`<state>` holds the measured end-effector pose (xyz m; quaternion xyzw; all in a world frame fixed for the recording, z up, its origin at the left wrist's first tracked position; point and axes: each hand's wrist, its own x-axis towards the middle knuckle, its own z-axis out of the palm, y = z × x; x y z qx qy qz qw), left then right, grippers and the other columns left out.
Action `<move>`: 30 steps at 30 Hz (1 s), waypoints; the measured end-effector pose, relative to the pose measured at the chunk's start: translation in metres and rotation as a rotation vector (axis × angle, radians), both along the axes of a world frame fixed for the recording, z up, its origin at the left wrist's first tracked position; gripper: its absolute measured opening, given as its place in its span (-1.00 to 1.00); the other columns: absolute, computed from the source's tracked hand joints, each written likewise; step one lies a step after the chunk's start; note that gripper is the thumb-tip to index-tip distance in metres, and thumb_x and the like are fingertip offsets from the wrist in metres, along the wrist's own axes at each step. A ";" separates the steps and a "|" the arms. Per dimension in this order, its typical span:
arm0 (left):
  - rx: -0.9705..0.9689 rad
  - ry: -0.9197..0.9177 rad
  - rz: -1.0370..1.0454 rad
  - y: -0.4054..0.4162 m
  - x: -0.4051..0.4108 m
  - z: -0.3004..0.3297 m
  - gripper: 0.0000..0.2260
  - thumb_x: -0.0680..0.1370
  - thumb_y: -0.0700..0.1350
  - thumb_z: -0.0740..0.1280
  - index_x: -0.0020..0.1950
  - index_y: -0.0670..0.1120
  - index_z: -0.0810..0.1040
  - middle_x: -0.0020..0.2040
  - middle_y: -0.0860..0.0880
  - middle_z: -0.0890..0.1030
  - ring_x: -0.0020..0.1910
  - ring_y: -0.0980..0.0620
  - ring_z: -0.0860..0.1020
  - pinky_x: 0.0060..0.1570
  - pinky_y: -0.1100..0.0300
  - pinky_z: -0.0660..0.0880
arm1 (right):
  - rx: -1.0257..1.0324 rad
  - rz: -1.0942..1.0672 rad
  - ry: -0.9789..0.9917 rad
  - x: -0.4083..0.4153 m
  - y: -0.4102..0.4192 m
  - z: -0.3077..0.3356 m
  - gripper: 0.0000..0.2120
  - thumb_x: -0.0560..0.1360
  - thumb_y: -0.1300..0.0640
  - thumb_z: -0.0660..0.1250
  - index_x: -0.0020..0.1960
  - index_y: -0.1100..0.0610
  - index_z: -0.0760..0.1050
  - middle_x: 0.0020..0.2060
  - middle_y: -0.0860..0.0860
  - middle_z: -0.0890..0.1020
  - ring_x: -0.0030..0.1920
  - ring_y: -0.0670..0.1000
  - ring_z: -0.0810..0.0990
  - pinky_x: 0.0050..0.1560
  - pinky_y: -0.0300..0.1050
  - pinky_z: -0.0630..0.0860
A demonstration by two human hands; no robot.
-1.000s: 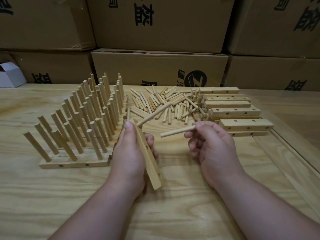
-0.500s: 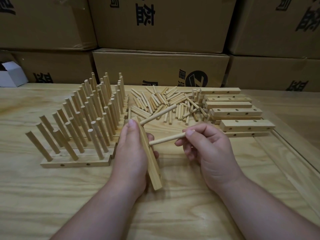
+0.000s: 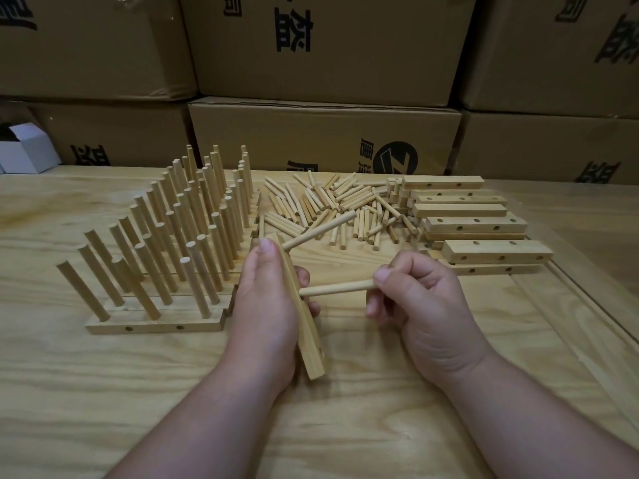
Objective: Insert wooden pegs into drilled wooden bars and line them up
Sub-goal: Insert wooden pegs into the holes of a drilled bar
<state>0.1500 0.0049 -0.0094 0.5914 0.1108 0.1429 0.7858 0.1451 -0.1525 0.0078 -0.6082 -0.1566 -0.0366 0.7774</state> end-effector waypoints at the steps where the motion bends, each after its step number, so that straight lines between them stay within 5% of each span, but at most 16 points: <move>1: 0.012 -0.001 0.002 0.000 0.000 -0.001 -0.64 0.66 0.29 0.08 0.15 0.12 0.54 -0.29 0.01 0.56 -0.46 0.05 0.52 -0.36 0.08 0.53 | -0.001 -0.011 0.018 0.001 0.000 -0.001 -0.79 0.34 0.08 0.44 -0.43 0.02 0.47 -0.52 0.14 0.56 -0.47 0.03 0.46 -0.44 -0.19 0.40; 6: 0.104 -0.005 -0.006 -0.001 -0.001 -0.001 -0.63 0.66 0.31 0.05 -0.01 0.17 0.57 -0.29 0.04 0.57 -0.44 0.08 0.54 -0.20 -0.03 0.57 | -0.024 -0.062 0.096 0.004 -0.001 0.000 -0.77 0.41 0.13 0.37 -0.41 0.04 0.46 -0.50 0.13 0.55 -0.48 0.04 0.42 -0.46 -0.20 0.36; 10: 0.212 -0.031 -0.039 -0.003 -0.005 0.000 -0.59 0.69 0.24 0.03 0.00 0.01 0.54 -0.33 0.03 0.58 -0.41 0.08 0.54 -0.43 0.29 0.48 | -0.342 -0.109 -0.041 0.000 0.001 -0.002 -0.83 0.41 0.15 0.40 -0.35 0.04 0.57 -0.45 -0.08 0.56 -0.42 -0.13 0.48 -0.37 -0.30 0.43; 13: 0.234 -0.028 -0.044 -0.002 -0.007 0.000 -0.56 0.70 0.22 0.03 -0.01 -0.04 0.54 -0.33 0.01 0.58 -0.40 0.08 0.54 -0.48 0.34 0.44 | -0.495 -0.102 -0.105 -0.004 0.002 -0.002 -0.86 0.48 0.22 0.48 -0.25 0.07 0.65 -0.39 -0.13 0.60 -0.34 -0.22 0.51 -0.28 -0.41 0.44; 18: 0.237 -0.014 -0.016 0.000 -0.007 0.001 -0.52 0.68 0.28 0.03 -0.18 0.04 0.55 -0.33 0.02 0.58 -0.44 0.12 0.52 -0.34 0.16 0.43 | -0.628 0.040 -0.047 -0.010 0.001 0.002 -0.92 0.47 0.05 0.51 -0.04 -0.03 0.74 -0.23 -0.04 0.73 -0.18 -0.03 0.67 -0.20 -0.14 0.57; 20: 0.262 -0.024 0.007 0.001 -0.008 0.000 -0.50 0.67 0.30 0.02 -0.18 0.04 0.56 -0.37 0.05 0.59 -0.44 0.17 0.53 -0.39 0.25 0.44 | -0.683 0.044 -0.065 -0.010 0.000 0.006 -0.90 0.48 0.01 0.49 -0.02 -0.07 0.74 -0.23 -0.09 0.73 -0.19 -0.09 0.67 -0.20 -0.19 0.57; 24: 0.266 0.003 0.008 0.002 -0.007 -0.001 -0.51 0.67 0.30 0.05 0.14 -0.02 0.59 -0.36 0.07 0.61 -0.42 0.21 0.57 -0.38 0.25 0.45 | -0.830 0.065 -0.059 -0.009 -0.004 0.018 -0.91 0.49 -0.09 0.46 -0.02 -0.22 0.70 -0.24 -0.14 0.72 -0.19 -0.12 0.66 -0.16 -0.12 0.62; 30: 0.267 -0.012 -0.033 -0.002 -0.010 0.001 -0.54 0.68 0.27 0.06 -0.15 0.09 0.61 -0.41 0.00 0.58 -0.45 0.11 0.55 -0.45 0.23 0.44 | -0.992 0.111 -0.065 -0.014 -0.007 0.041 -0.93 0.49 -0.16 0.43 -0.05 -0.27 0.67 -0.32 -0.11 0.68 -0.31 -0.10 0.61 -0.24 -0.02 0.58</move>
